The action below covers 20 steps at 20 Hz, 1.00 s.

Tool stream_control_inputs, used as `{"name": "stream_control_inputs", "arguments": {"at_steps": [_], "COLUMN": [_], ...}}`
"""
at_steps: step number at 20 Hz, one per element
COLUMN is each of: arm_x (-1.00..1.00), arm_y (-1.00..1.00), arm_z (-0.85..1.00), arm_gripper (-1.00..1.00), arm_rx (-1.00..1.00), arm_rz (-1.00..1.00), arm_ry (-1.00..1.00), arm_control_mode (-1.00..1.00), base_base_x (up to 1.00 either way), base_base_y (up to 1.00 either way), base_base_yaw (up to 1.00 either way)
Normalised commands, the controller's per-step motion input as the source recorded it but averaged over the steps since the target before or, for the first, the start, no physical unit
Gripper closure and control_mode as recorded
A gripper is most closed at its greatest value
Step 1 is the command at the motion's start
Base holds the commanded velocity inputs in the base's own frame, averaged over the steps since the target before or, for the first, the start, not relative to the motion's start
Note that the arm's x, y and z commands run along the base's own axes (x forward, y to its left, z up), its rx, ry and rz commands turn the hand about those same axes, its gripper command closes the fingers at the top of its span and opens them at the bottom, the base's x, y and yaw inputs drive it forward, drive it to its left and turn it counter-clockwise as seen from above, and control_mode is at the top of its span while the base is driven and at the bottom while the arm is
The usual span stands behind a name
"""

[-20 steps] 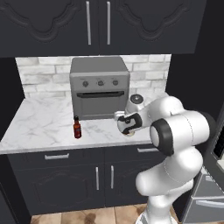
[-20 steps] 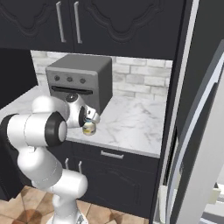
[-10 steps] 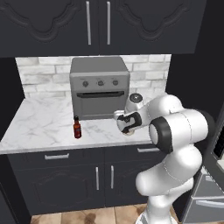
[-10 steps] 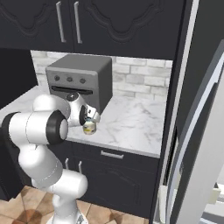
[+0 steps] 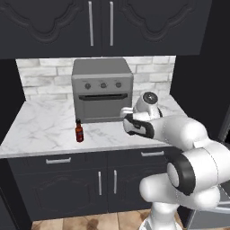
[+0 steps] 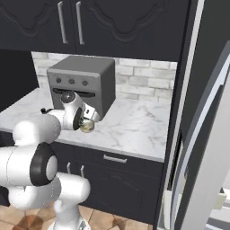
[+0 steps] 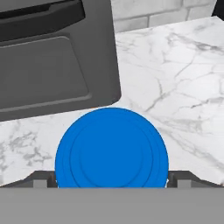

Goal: Place the mayonnaise and condiment bottle from the counter to the top shelf of the fridge. If the existing items in the fridge are on the top shelf, move them to other shelves.

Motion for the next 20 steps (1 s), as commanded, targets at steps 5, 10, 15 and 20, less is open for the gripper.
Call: {"name": "stream_control_inputs", "arguments": {"at_steps": [5, 10, 15, 20], "arm_x": [-1.00, -1.00, -1.00, -1.00], "arm_y": [-0.08, -0.12, -0.12, -0.09], "arm_z": [1.00, 1.00, 1.00, 0.97], "arm_gripper": [1.00, 1.00, 1.00, 1.00], "arm_rx": [0.01, 0.00, -0.08, -0.06], "arm_rz": [-0.04, -0.06, -0.01, 0.00], "arm_ry": [-0.13, -0.03, 0.02, 0.09], "arm_control_mode": [-1.00, -1.00, -1.00, -1.00], "base_base_x": [0.00, 0.00, 0.00, 0.00], "base_base_y": [0.00, 0.00, 0.00, 0.00], "base_base_yaw": [0.00, 0.00, 0.00, 0.00]}}
